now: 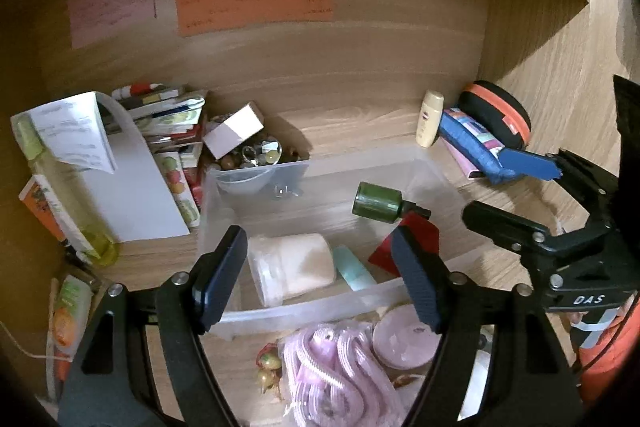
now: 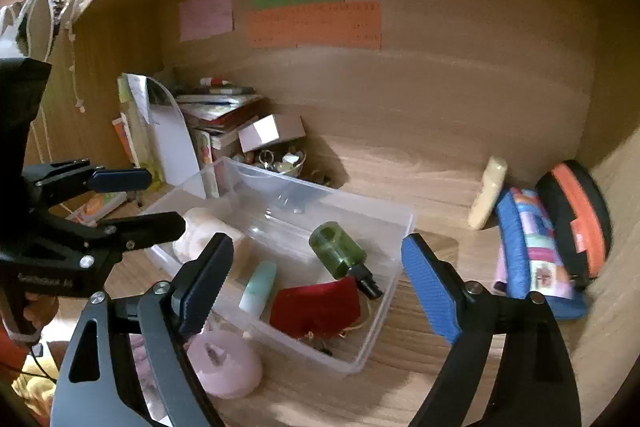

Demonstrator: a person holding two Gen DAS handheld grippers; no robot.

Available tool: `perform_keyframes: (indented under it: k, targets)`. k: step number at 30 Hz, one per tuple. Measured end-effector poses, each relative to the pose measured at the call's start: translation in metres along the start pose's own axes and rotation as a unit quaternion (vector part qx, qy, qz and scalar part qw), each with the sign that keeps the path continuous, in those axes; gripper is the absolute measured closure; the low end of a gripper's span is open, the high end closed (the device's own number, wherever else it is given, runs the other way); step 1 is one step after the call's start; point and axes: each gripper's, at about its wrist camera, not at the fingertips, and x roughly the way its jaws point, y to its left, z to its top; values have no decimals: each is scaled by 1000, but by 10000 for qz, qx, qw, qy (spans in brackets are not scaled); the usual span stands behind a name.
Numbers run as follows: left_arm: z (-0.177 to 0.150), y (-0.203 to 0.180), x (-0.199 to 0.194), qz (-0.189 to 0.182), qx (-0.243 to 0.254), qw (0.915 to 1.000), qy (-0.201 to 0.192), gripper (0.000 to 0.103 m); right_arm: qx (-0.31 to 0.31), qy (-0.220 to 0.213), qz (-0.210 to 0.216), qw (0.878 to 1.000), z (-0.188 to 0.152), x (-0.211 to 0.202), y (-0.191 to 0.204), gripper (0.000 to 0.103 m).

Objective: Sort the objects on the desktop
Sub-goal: 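Open the left tool to drop the mint tube while the right tool releases the red pouch into the bin, then withdraw both tools and reach toward the white tape roll and blue box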

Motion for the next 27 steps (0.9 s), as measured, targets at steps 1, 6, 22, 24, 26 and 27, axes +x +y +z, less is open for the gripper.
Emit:
perform_keyframes:
  k: [1,6,22,24,26,27]
  targets:
    - [-2,0,-4,30,1,10000,-34,28,-7,-8,-32,10000,-1,-4,1,18]
    - [-11,9,-29,122,-107,9997,-200,17,-74,-33,-148,9999,-7,-23,11,13]
    - [-79,75,-79,756,-658,9950,-30,7,-226,331,-269,9988,-63,-54,49,11]
    - [-92,79,-74,793,-708,9942,172,7,-200,381,-251,9988,-71,-54,55,11]
    - [-102,81,-71,793,-728,9938,296,7,-153,397,-260,9988,-78,-55,60,11]
    - [-110,84,-67,778,-777,9932,389,7,-82,414,-296,9987,-83,-54,63,11]
